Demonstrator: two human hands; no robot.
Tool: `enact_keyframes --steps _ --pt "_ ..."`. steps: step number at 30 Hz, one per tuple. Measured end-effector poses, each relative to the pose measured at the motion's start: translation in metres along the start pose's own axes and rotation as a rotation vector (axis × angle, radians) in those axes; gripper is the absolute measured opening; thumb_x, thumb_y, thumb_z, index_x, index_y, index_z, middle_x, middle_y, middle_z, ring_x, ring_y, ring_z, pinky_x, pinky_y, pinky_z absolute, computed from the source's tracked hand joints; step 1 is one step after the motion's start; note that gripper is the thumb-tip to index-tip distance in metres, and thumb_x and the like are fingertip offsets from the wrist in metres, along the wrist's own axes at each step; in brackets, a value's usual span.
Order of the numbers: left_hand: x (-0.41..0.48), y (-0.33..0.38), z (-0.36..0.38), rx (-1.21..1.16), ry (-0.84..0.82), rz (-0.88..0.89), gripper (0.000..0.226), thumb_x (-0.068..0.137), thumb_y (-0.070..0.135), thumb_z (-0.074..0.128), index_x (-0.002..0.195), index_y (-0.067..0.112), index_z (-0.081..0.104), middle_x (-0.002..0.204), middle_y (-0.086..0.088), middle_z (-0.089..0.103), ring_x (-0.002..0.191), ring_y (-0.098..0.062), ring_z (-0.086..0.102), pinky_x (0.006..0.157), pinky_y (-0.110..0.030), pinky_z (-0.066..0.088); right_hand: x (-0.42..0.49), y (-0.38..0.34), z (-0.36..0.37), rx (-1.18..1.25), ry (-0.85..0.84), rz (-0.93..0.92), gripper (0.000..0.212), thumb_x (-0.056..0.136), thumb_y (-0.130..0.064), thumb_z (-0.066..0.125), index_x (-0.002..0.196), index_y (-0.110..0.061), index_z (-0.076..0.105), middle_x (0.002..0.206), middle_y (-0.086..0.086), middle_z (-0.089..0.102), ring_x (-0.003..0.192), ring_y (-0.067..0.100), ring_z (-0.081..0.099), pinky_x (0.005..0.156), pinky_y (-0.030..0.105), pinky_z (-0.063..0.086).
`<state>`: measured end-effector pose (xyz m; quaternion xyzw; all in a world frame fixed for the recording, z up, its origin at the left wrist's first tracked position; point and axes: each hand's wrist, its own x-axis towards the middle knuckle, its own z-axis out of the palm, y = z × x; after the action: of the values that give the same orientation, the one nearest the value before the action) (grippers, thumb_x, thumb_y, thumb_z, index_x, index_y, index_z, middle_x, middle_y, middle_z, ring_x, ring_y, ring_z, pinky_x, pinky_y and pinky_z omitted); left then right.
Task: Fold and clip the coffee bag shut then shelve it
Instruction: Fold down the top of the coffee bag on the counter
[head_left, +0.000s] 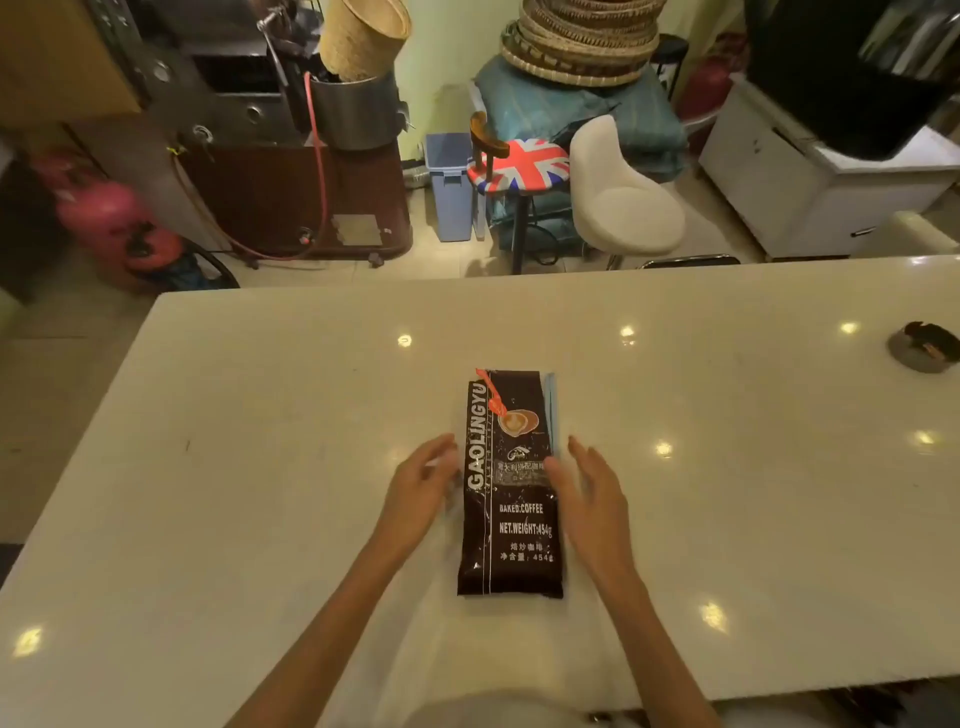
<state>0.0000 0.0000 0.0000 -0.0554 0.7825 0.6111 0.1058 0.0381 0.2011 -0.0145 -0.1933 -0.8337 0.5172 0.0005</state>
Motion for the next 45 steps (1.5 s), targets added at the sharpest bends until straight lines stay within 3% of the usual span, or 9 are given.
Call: enact_keyframes --steps 3,9,16,21,24,34,38,41,45 --pt "0.001 0.009 0.013 -0.102 -0.028 -0.085 0.029 0.099 0.018 0.058 0.127 0.02 0.06 0.123 -0.006 0.067 0.099 -0.011 0.068 0.068 -0.017 0.057 -0.007 -0.007 0.012 0.008 0.041 -0.039 0.045 0.093 -0.046 0.061 0.133 -0.027 0.061 0.15 0.008 0.046 0.14 0.024 0.039 0.111 0.046 0.038" --pt "-0.007 0.043 -0.003 -0.151 0.159 0.119 0.016 0.09 0.012 0.069 0.096 0.027 0.066 0.089 0.006 0.076 0.084 -0.005 0.071 0.066 -0.014 0.055 -0.014 -0.03 -0.001 0.461 0.061 -0.094 0.014 0.088 -0.012 0.072 0.097 -0.022 0.076 0.118 -0.009 0.073 0.116 0.01 0.064 0.091 0.031 0.056" --pt "-0.025 0.05 -0.017 -0.059 0.183 0.211 0.031 0.087 -0.003 0.067 0.077 0.026 0.066 0.081 0.013 0.075 0.081 -0.004 0.07 0.067 -0.014 0.054 -0.02 -0.032 -0.01 0.414 0.053 -0.212 0.043 0.088 -0.002 0.068 0.076 -0.043 0.066 0.1 -0.026 0.074 0.107 0.001 0.065 0.071 0.017 0.059" --pt "-0.029 0.042 -0.013 -0.079 0.204 0.21 0.042 0.084 -0.009 0.069 0.069 0.029 0.062 0.081 0.008 0.075 0.083 -0.011 0.071 0.068 -0.021 0.057 -0.017 -0.027 -0.014 0.335 0.04 -0.286 0.038 0.088 0.006 0.065 0.08 -0.031 0.063 0.103 -0.022 0.073 0.109 0.007 0.065 0.072 0.016 0.058" --pt "-0.03 0.041 -0.012 -0.078 0.19 0.282 0.049 0.083 -0.012 0.069 0.07 0.035 0.063 0.084 0.01 0.076 0.084 -0.008 0.071 0.067 -0.013 0.054 -0.017 -0.026 -0.021 0.252 0.054 -0.405 0.039 0.088 0.009 0.064 0.084 -0.029 0.061 0.11 -0.017 0.069 0.107 0.002 0.066 0.074 0.018 0.059" --pt "-0.02 0.04 -0.011 -0.105 0.088 0.339 0.034 0.091 0.003 0.064 0.095 0.036 0.066 0.105 -0.004 0.069 0.102 -0.022 0.067 0.086 -0.029 0.057 -0.005 -0.019 -0.012 0.395 -0.021 -0.312 0.009 0.091 0.002 0.064 0.094 -0.007 0.064 0.11 0.005 0.07 0.105 0.015 0.067 0.075 0.016 0.056" --pt "-0.008 0.044 -0.009 -0.08 -0.016 0.345 0.023 0.091 0.033 0.058 0.11 0.045 0.06 0.119 -0.001 0.064 0.113 -0.017 0.062 0.094 -0.026 0.05 0.005 -0.034 -0.003 0.396 -0.048 -0.288 0.016 0.092 -0.017 0.067 0.104 -0.026 0.063 0.102 -0.018 0.071 0.102 0.005 0.067 0.082 0.014 0.055" --pt "0.009 0.047 -0.007 -0.081 -0.039 0.299 0.009 0.094 0.026 0.057 0.101 0.029 0.063 0.099 0.016 0.072 0.097 -0.005 0.068 0.079 -0.017 0.054 0.022 -0.045 -0.001 0.384 -0.011 -0.258 0.014 0.092 -0.02 0.068 0.088 -0.03 0.058 0.092 -0.021 0.072 0.091 0.004 0.07 0.07 0.014 0.056" --pt "0.033 0.044 -0.004 -0.067 0.152 0.204 0.022 0.097 0.004 0.057 0.076 0.011 0.054 0.08 0.0 0.072 0.075 -0.006 0.069 0.062 -0.021 0.058 0.047 -0.053 0.002 0.335 -0.038 -0.256 0.024 0.087 -0.018 0.074 0.074 -0.024 0.055 0.084 -0.016 0.074 0.084 0.003 0.071 0.063 0.017 0.058"
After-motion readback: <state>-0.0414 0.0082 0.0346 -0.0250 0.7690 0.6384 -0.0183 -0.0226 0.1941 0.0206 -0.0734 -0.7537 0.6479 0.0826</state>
